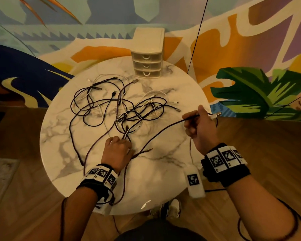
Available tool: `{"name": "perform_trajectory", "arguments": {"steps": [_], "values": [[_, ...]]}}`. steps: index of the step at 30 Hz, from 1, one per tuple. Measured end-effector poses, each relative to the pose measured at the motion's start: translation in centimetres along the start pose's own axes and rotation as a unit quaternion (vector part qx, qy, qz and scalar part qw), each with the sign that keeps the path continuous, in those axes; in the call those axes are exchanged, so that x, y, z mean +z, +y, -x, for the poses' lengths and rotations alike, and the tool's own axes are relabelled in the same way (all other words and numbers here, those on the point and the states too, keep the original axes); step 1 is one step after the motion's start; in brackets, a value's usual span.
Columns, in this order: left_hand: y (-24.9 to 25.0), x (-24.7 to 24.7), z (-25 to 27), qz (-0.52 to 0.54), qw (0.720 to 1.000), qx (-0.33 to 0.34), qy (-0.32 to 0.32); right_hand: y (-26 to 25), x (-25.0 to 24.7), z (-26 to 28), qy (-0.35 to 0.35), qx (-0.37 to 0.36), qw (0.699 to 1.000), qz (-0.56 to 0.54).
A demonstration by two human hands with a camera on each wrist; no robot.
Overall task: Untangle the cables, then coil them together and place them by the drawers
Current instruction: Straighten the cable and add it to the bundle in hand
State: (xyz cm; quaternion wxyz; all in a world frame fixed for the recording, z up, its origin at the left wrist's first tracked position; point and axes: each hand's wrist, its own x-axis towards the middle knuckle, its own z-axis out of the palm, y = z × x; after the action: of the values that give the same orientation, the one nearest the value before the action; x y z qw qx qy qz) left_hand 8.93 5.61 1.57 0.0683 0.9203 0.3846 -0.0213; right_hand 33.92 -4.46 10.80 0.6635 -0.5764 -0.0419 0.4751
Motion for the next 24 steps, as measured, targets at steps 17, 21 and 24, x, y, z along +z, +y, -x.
{"name": "perform_trajectory", "arguments": {"steps": [17,21,24], "values": [[11.4,-2.9,-5.8,0.409,0.912,-0.042,0.003,-3.7,3.5,1.7,-0.030,-0.058,0.989,-0.130],[10.5,0.7,-4.8,0.165,0.984,0.010,-0.070,-4.7,2.2,1.8,-0.017,-0.063,0.985,-0.157],[10.7,1.2,-3.6,0.321,0.931,0.043,-0.167,-4.4,1.0,1.1,0.017,-0.073,0.986,-0.148]]}}
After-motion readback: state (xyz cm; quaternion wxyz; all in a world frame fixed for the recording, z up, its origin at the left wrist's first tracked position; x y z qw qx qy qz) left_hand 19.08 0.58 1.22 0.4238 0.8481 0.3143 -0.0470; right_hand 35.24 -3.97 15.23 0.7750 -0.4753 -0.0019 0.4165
